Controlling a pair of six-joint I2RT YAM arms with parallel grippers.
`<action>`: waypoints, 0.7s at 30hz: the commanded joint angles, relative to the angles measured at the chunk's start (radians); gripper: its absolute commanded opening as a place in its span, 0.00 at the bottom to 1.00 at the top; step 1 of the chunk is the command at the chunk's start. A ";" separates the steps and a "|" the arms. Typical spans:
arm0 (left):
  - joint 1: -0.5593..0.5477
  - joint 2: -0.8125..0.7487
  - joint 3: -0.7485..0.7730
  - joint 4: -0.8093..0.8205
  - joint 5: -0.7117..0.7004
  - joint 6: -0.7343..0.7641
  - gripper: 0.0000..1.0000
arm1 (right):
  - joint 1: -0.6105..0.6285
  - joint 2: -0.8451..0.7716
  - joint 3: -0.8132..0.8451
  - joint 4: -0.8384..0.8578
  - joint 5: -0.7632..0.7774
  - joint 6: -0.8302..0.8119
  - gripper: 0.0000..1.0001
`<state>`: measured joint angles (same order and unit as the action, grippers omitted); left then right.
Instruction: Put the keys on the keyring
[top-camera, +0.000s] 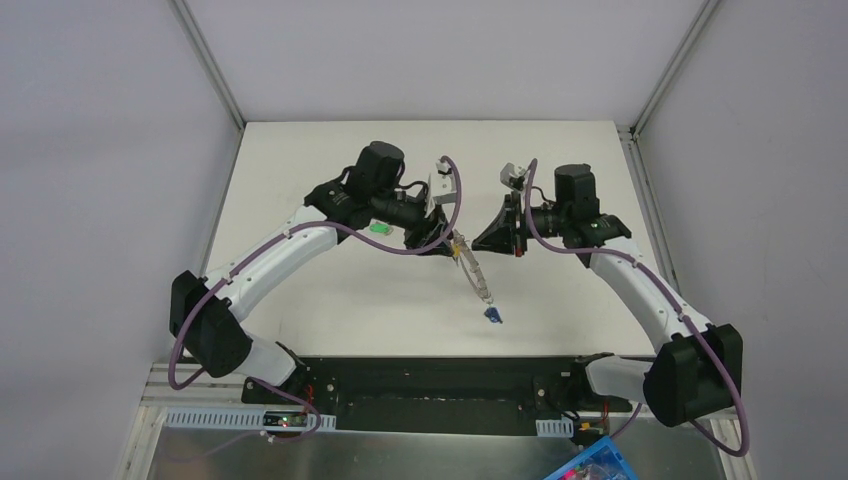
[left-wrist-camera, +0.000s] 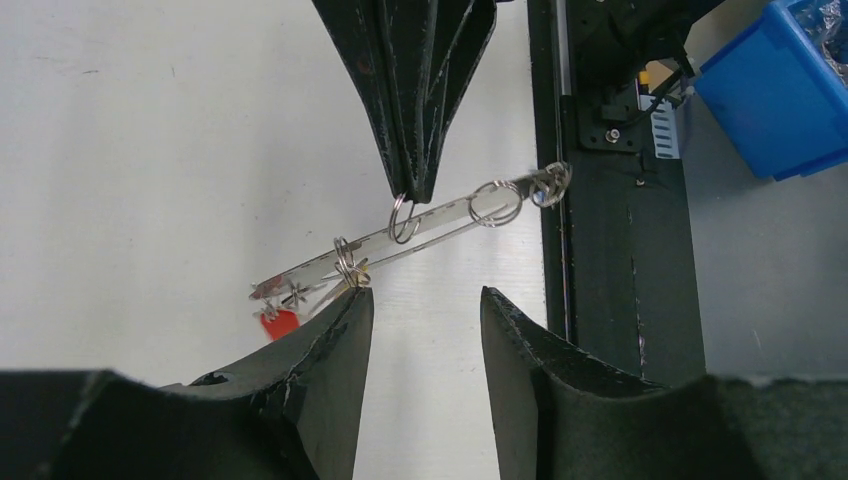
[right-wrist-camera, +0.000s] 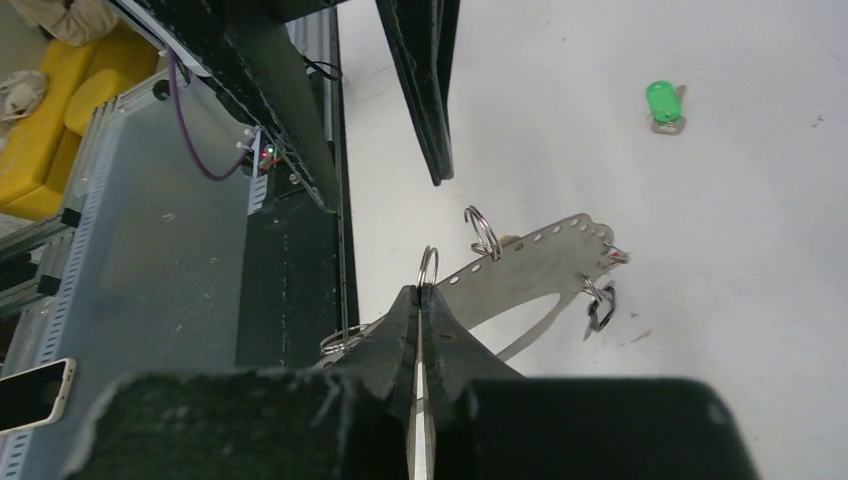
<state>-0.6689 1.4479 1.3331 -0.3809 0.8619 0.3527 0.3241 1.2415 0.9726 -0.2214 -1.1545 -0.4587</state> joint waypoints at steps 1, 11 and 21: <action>-0.013 -0.006 0.024 0.007 0.041 0.031 0.44 | 0.020 -0.044 -0.016 0.131 -0.111 0.082 0.00; -0.027 0.017 0.015 0.029 0.059 0.019 0.44 | 0.028 -0.047 -0.046 0.217 -0.122 0.169 0.00; -0.029 0.050 0.014 0.080 0.091 -0.040 0.37 | 0.033 -0.048 -0.067 0.297 -0.122 0.230 0.00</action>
<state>-0.6884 1.4872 1.3331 -0.3519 0.9077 0.3328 0.3511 1.2331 0.9031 -0.0120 -1.2205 -0.2630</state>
